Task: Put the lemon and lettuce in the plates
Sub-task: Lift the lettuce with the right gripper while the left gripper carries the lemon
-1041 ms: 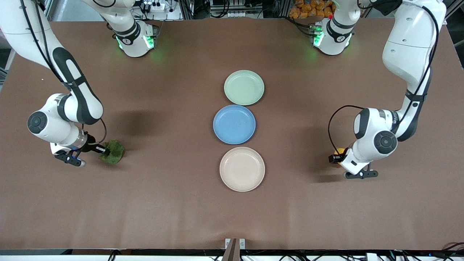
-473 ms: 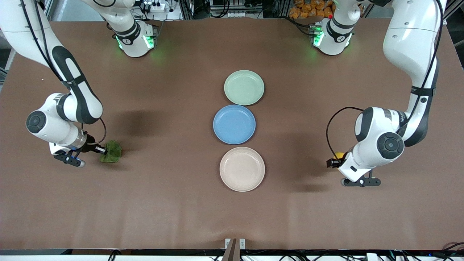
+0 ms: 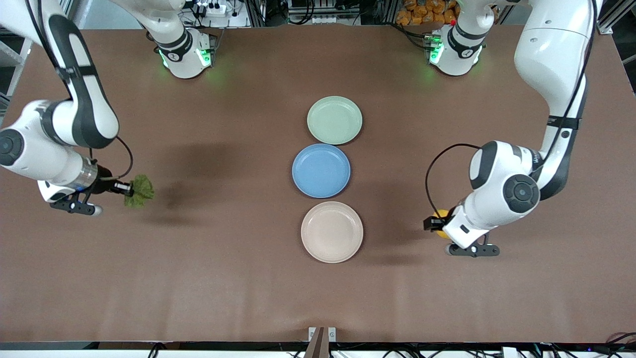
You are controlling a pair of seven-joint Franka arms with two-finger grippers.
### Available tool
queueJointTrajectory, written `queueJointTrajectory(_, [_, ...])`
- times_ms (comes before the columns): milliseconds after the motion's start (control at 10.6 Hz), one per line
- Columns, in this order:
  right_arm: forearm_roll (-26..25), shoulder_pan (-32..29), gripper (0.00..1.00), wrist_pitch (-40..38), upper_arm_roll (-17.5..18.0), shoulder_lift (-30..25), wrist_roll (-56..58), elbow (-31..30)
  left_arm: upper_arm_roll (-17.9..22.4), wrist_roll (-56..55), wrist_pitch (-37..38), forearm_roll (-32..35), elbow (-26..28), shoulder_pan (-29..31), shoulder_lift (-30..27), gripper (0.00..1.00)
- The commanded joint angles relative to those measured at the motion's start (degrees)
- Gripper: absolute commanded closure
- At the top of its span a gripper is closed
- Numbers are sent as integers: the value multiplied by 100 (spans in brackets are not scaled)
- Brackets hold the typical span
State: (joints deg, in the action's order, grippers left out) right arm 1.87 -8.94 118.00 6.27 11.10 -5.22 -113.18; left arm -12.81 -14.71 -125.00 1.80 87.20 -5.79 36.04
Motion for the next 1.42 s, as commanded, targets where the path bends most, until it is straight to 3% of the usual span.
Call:
queueJointTrajectory(0, [41,497,100,-1370,-3,-424,-23,566,24,-469,133,-163,-386,-421,148,55])
queueJointTrajectory(379, [314,1042,100,-1525,-3,-661,-476,622,51,-1041,37,-163,-923,-1028,474,56])
queueJointTrajectory(1041, [314,3220,100,-1341,-11,-548,-3868,639,68,-1868,-1579,-171,-1276,-1820,1300,56])
queueJointTrajectory(1325, [236,4222,100,-824,-20,-128,-5405,639,77,-1939,-2045,-171,-1329,-1926,1598,56])
